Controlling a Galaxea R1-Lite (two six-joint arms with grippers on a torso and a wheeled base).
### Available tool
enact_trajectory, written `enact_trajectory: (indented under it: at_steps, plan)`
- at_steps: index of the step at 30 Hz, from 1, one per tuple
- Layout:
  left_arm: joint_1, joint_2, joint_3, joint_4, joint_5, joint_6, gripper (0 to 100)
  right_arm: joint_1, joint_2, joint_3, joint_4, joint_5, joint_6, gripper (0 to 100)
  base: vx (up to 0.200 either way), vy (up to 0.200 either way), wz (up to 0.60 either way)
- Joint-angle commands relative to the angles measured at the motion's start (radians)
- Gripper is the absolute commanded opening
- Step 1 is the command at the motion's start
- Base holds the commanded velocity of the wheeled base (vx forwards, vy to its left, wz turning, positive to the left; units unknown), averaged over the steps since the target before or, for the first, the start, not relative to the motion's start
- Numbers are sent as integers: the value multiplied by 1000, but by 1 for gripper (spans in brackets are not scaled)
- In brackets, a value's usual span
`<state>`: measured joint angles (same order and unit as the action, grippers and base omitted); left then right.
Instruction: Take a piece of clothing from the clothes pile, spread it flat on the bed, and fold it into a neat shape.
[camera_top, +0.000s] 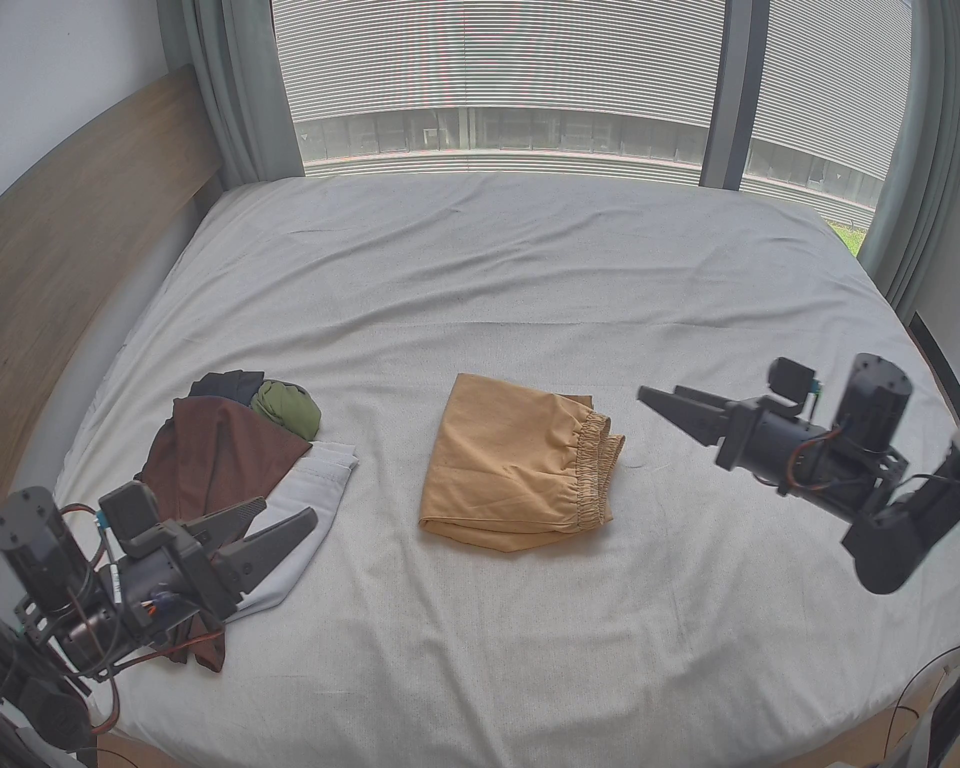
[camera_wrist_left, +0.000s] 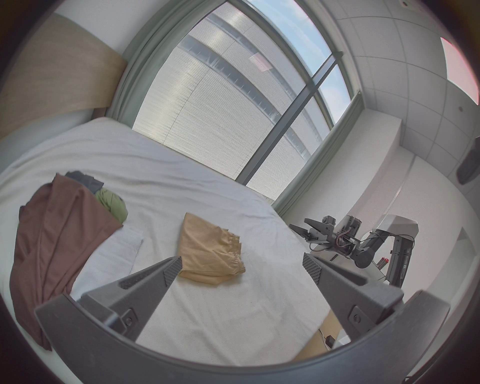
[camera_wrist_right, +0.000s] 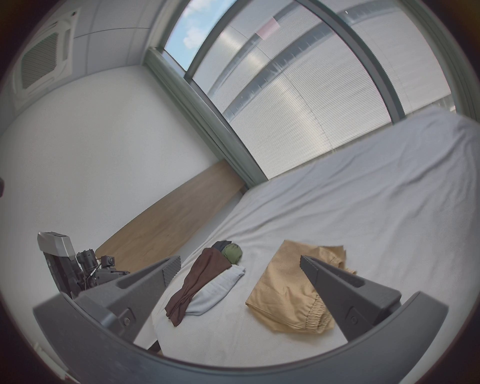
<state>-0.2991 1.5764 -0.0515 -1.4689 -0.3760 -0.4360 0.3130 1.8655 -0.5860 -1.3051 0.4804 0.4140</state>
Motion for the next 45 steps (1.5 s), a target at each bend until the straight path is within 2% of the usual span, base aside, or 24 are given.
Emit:
enact_trajectory:
  at_steps: [1, 3, 5, 6, 7, 11, 12, 13, 16, 18, 22, 25, 26, 28, 31, 33, 35, 36, 37, 40, 42, 45]
  plan:
    - [-6, -753, 51, 438, 9, 11, 100, -129, -781, 505, 21, 0, -169, 100, 0, 0, 0]
    - [6, -894, 51, 624, 11, 16, 100, -138, -884, 575, 50, -2, -169, 100, 0, 0, 0]
    - [12, -1055, 50, 799, 9, 16, 100, -146, -1013, 586, 139, 1, -161, 100, 0, 0, 0]
    - [12, -1079, 48, 825, 9, 16, 100, -147, -1039, 586, 161, 3, -159, 100, 0, 0, 0]
    - [11, -1219, 32, 972, 9, 14, 100, -143, -1200, 581, 302, 4, -150, 100, 0, 0, 0]
    - [40, -1451, 9, 1248, 12, 17, 100, -149, -1500, 575, 647, 3, -139, 100, 0, 0, 0]
    - [49, -1463, 9, 1260, 11, 17, 100, -149, -1520, 574, 670, 3, -139, 100, 0, 0, 0]
    - [83, -1489, 22, 1293, 17, 25, 100, -155, -1637, 564, 796, 1, -139, 100, 0, 0, 0]
    - [81, -1486, 36, 1288, 81, 33, 100, -189, -1773, 558, 952, -2, -143, 100, 0, 0, 0]
    - [91, -1486, 33, 1289, 92, 36, 100, -193, -1781, 574, 958, -22, -159, 100, 0, 0, 0]
    - [143, -1484, 25, 1300, 94, 72, 100, -196, -1775, 584, 966, -125, -167, 100, 0, 0, 0]
    - [164, -1486, 24, 1302, 89, 82, 100, -209, -1777, 581, 968, -128, -169, 100, 0, 0, 0]
    - [198, -1486, 38, 1322, 97, 115, 100, -287, -1781, 586, 980, -128, -170, 100, 0, 0, 0]
    - [199, -1486, 51, 1337, 100, 138, 100, -339, -1809, 586, 1037, -126, -173, 100, 0, 0, 0]
    - [199, -1487, 51, 1363, 98, 194, 100, -328, -1836, 586, 1123, -151, -219, 100, 0, 0, 0]
    - [199, -1487, 51, 1363, 112, 290, 100, -324, -1846, 586, 1218, -273, -264, 100, 0, 0, 0]
    - [203, -1486, 51, 1365, 175, 362, 100, -319, -1853, 583, 1251, -433, -324, 100, 0, 0, 0]
    - [204, -1486, 51, 1366, 181, 367, 100, -319, -1853, 583, 1251, -442, -327, 100, 0, 0, 0]
    - [232, -1487, 51, 1388, 259, 410, 100, -319, -1853, 586, 1235, -519, -373, 100, 0, 0, 0]
    - [318, -1549, 51, 1428, 284, 422, 100, -321, -1852, 586, 1235, -526, -459, 100, 0, 0, 0]
    - [313, -1556, 51, 1420, 292, 430, 100, -321, -1852, 586, 1236, -528, -501, 100, 0, 0, 0]
    - [310, -1556, 51, 1460, 374, 433, 100, -321, -1852, 586, 1238, -536, -466, 100, 0, 0, 0]
